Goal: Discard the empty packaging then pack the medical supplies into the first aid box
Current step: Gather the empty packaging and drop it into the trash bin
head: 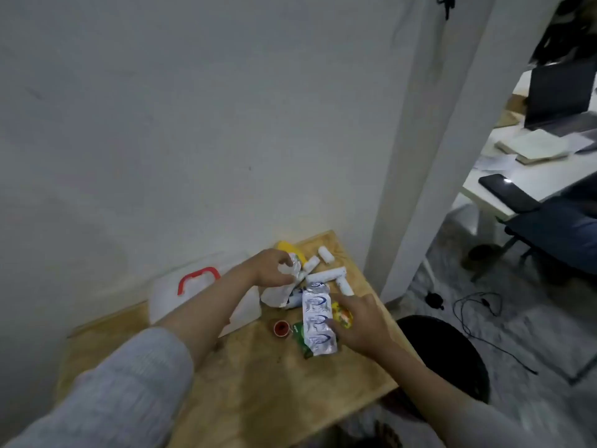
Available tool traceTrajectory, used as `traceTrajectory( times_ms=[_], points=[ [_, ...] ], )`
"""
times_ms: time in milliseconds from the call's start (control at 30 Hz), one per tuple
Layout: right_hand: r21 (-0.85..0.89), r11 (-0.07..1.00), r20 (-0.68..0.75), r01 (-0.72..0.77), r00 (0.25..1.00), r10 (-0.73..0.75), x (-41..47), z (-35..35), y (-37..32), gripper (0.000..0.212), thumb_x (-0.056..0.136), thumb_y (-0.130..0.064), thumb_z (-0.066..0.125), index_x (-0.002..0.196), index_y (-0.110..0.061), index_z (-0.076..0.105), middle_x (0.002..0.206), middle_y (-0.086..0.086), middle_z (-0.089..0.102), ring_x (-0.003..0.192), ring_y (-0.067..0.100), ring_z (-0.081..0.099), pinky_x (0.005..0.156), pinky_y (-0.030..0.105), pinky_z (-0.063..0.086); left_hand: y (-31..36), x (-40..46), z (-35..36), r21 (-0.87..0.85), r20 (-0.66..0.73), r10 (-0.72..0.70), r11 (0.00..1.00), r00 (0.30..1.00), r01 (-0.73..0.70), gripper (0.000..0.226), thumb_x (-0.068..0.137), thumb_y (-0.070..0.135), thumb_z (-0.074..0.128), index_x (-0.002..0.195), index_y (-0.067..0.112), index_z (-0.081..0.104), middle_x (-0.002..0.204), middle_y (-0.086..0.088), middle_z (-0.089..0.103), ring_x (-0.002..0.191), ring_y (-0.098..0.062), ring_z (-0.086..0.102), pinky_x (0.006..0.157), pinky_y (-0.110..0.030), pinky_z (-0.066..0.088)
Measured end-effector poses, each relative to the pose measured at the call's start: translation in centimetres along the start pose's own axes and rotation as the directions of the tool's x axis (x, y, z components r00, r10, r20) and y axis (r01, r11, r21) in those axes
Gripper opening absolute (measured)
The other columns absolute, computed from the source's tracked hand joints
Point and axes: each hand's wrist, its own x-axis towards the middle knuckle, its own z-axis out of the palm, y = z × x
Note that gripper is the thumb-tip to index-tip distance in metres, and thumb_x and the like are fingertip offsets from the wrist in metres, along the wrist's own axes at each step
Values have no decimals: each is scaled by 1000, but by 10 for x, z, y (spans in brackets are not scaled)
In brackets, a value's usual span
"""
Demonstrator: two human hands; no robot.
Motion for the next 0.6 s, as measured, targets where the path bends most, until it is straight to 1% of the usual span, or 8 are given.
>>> traceTrajectory(
  times_ms=[100, 200, 267, 300, 367, 400, 467, 600],
  points=[
    [-58, 997, -38, 44, 998, -46, -1, 5, 6, 62, 66, -65, 56, 119, -34, 60, 110, -4, 69, 94, 27, 56, 78, 38, 42, 0, 13, 1, 30, 71, -102, 994, 992, 100, 53, 79, 34, 65, 127, 14, 54, 138, -8, 49, 121, -24, 49, 89, -26, 37],
    [-66, 997, -27, 40, 999, -42, 1, 9, 10, 66, 63, -68, 58, 122, -38, 56, 123, -4, 62, 104, 27, 54, 82, 40, 40, -4, 27, 7, 28, 111, -215, 977, 970, 213, 58, 75, 26, 71, 128, 13, 52, 138, -10, 49, 120, -25, 50, 85, -24, 38],
    [-64, 998, 0, 13, 1000, -13, 3, 6, 10, 67, 63, -65, 61, 125, -41, 52, 136, -5, 51, 114, 28, 43, 89, 42, 36, -3, 35, 9, 34, 144, -254, 967, 956, 252, 57, 72, 19, 74, 125, 12, 55, 131, -11, 54, 114, -26, 55, 81, -26, 43],
    [-60, 998, 40, 7, 999, -4, 2, 5, 7, 67, 65, -64, 62, 127, -42, 49, 142, -7, 44, 119, 27, 35, 93, 42, 31, -2, 37, 10, 15, 164, -270, 962, 949, 271, 54, 70, 14, 76, 121, 12, 58, 123, -10, 58, 107, -26, 58, 73, -27, 45],
    [-51, 999, 122, 2, 993, 4, 3, 6, 6, 69, 67, -61, 64, 130, -45, 43, 147, -12, 33, 128, 25, 22, 100, 41, 21, -1, 42, 12, -23, 187, -284, 956, 940, 293, 51, 65, 8, 78, 112, 14, 59, 111, -8, 61, 92, -23, 59, 59, -26, 43],
    [-42, 999, 147, 3, 989, 3, 5, 7, 8, 69, 67, -61, 64, 131, -46, 42, 148, -14, 31, 131, 24, 18, 103, 42, 18, -2, 44, 14, -27, 182, -291, 953, 939, 301, 52, 63, 6, 78, 110, 15, 58, 112, -9, 61, 89, -22, 58, 57, -25, 42],
    [18, 1000, 165, -2, 986, -1, 8, 9, 10, 69, 66, -59, 64, 131, -44, 43, 145, -14, 36, 136, 26, 16, 108, 46, 15, -4, 45, 18, -33, 150, -305, 949, 941, 313, 55, 62, 5, 77, 112, 14, 55, 114, -12, 60, 89, -23, 57, 63, -25, 41],
    [90, 994, 176, -54, 984, 38, 11, 9, 6, 67, 69, -48, 69, 131, -41, 44, 141, -16, 42, 138, 20, 11, 109, 49, 8, -9, 46, 22, -56, 98, -330, 940, 939, 336, 53, 61, 8, 77, 107, 17, 54, 113, -13, 61, 86, -21, 54, 66, -26, 41]
  ],
)
